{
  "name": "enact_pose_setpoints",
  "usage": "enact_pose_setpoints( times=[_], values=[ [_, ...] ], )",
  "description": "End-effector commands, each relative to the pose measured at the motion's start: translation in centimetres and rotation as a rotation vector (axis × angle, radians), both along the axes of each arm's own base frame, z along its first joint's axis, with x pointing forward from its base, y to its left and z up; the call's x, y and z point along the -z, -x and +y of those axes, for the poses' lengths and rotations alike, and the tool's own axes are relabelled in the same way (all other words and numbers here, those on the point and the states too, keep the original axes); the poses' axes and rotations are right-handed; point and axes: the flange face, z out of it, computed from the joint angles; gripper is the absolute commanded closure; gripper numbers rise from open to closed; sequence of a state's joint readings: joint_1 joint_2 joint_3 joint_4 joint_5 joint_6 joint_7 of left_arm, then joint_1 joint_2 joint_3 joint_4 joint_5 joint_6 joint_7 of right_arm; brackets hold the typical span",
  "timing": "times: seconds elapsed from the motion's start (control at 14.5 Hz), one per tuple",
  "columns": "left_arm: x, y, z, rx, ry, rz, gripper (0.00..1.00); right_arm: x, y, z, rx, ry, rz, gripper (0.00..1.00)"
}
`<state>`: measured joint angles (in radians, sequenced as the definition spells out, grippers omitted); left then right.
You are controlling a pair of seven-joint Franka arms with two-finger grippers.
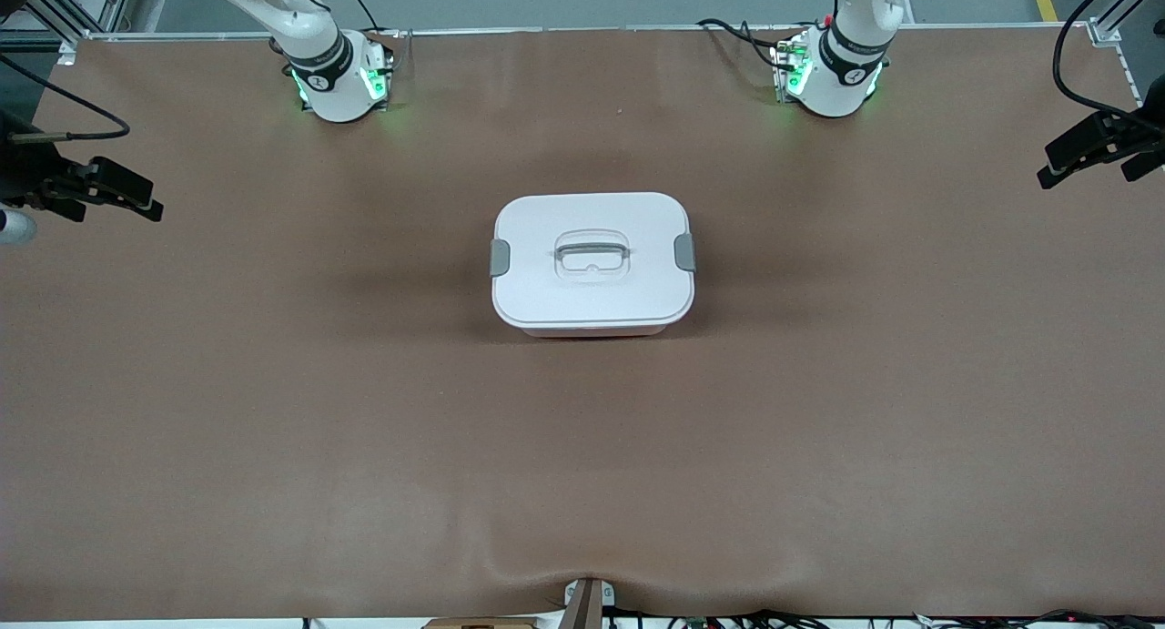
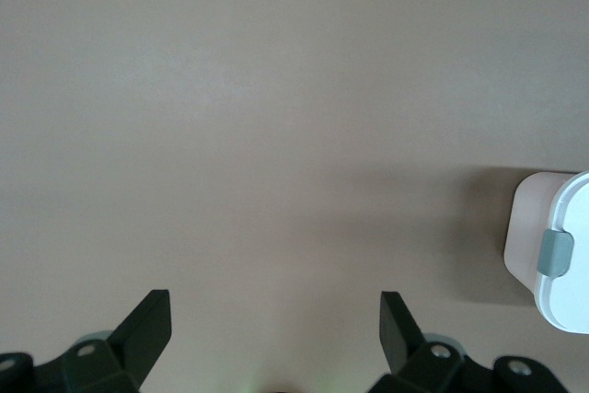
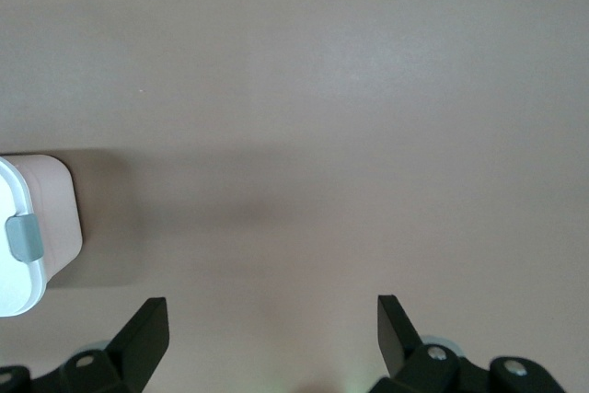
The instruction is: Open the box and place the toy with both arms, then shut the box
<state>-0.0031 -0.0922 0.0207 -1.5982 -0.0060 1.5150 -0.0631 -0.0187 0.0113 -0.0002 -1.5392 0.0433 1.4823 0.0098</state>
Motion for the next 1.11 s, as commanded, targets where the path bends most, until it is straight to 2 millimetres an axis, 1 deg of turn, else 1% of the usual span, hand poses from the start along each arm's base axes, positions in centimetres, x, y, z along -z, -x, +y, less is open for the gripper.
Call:
enact_pose_setpoints(
  times=[0.0, 0.21, 0.48, 0.55, 0.83, 1.04],
  values=[
    [-0.6, 0.5, -0.6, 0.01, -0.006, -0.02, 0.0, -0.4, 0.3, 0.0, 0.015, -0.005, -0.002, 0.0],
    [-0.6, 0.4, -1.0, 0.011, -0.008, -0.02, 0.0, -0.4, 0.3, 0.0, 0.015, -0.005, 0.0, 0.0],
    [0.0, -0.1, -0.7, 0.016, -0.005, -0.009, 0.0, -0.4, 0.3, 0.0, 0.015, -0.005, 0.0, 0.0],
    [-0.4, -0.2, -0.6, 0.02, -0.009, -0.018, 0.0, -0.4, 0.3, 0.0, 0.015, -0.005, 0.0, 0.0],
    [0.5, -1.2, -0.6, 0.014, -0.009, -0.003, 0.0, -0.4, 0.3, -0.1, 0.017, -0.005, 0.001, 0.0],
    [0.6, -1.3, -0.5, 0.016, -0.009, -0.003, 0.0, -0.4, 0.3, -0.1, 0.017, -0.005, 0.001, 0.0]
  ],
)
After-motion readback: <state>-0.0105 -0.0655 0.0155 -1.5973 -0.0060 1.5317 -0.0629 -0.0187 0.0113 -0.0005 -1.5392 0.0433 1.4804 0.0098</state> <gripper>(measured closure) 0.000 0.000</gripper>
